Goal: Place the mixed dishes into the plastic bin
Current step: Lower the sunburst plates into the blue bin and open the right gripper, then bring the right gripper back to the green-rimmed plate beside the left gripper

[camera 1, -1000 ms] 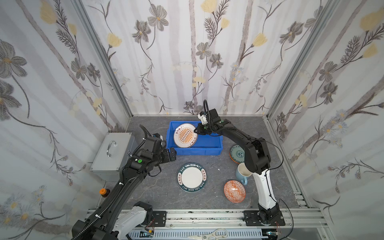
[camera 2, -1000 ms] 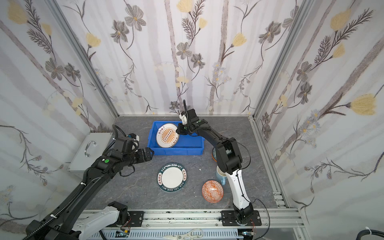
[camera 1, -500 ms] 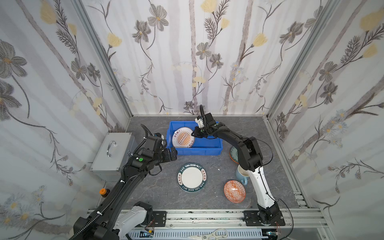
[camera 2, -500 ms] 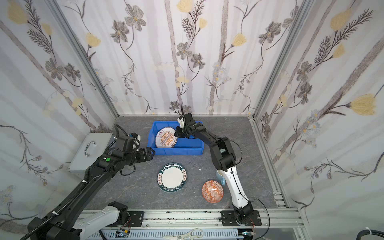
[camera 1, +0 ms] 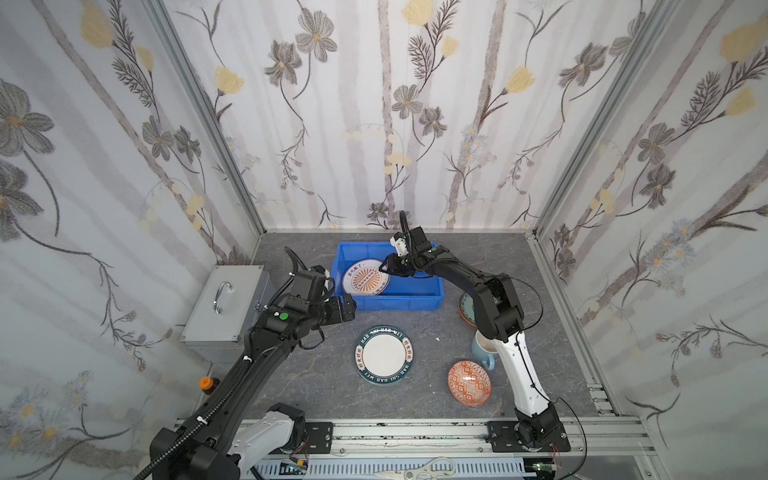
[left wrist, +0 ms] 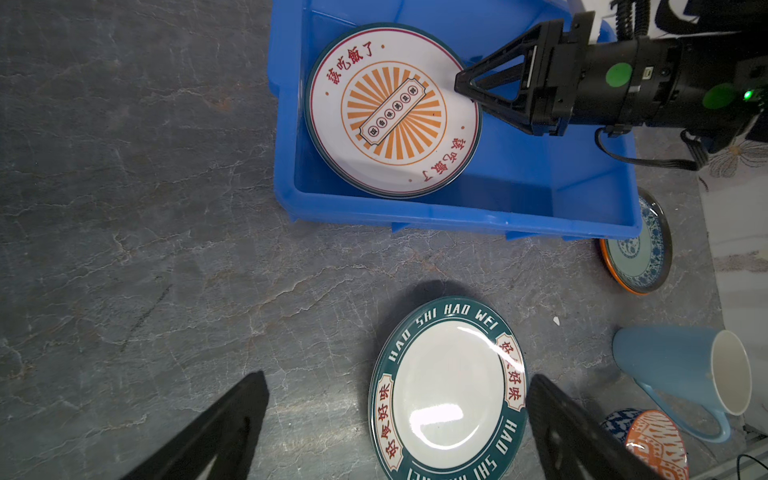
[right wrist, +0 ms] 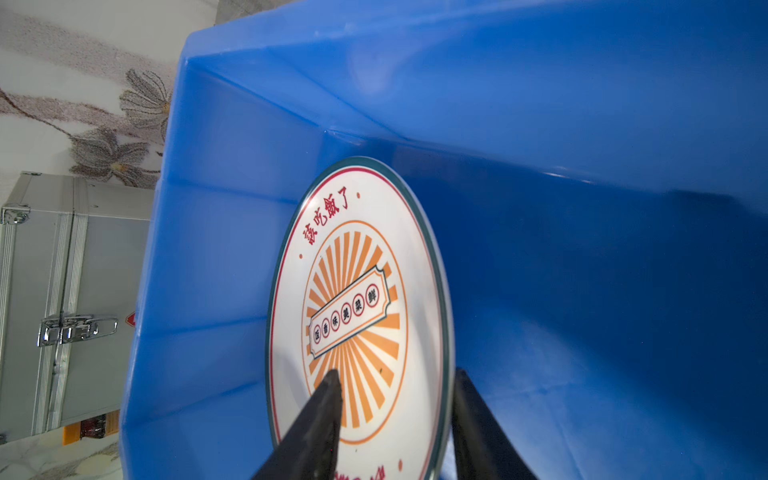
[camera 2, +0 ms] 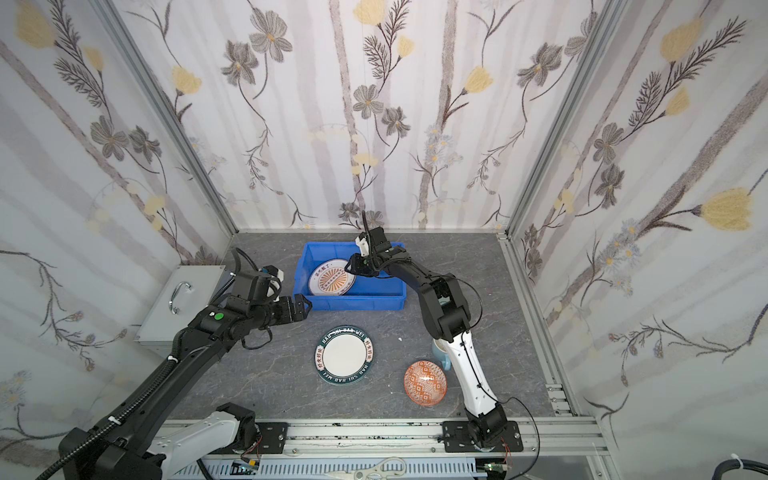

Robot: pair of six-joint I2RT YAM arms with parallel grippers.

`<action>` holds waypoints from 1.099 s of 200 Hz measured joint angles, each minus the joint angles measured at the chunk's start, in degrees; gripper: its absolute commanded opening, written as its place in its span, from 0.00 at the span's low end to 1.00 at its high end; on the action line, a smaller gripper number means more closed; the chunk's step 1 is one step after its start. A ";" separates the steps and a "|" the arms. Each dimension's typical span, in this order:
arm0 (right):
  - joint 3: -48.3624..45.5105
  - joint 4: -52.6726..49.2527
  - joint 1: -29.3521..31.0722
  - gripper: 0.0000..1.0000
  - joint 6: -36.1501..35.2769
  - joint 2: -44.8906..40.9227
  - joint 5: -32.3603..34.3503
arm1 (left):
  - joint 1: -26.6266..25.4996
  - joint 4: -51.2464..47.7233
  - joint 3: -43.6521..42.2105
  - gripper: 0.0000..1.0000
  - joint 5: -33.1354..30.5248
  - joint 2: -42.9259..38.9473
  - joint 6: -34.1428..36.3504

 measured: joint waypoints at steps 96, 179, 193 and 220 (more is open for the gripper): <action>-2.69 -3.50 -0.26 0.52 -3.45 -5.20 4.59 | -0.50 0.81 -6.84 1.00 1.64 -4.63 -3.56; -25.46 -3.61 3.37 0.26 -8.59 -35.82 13.64 | -11.28 4.90 -16.72 0.63 -1.99 -6.12 -10.12; -31.36 -3.69 5.31 0.26 -9.20 -41.05 14.82 | -13.25 5.81 -18.91 0.55 -3.08 -5.81 -11.32; -42.16 -3.61 8.98 0.26 -9.33 -48.96 15.56 | -15.85 6.84 -21.49 0.52 -5.27 -4.79 -12.90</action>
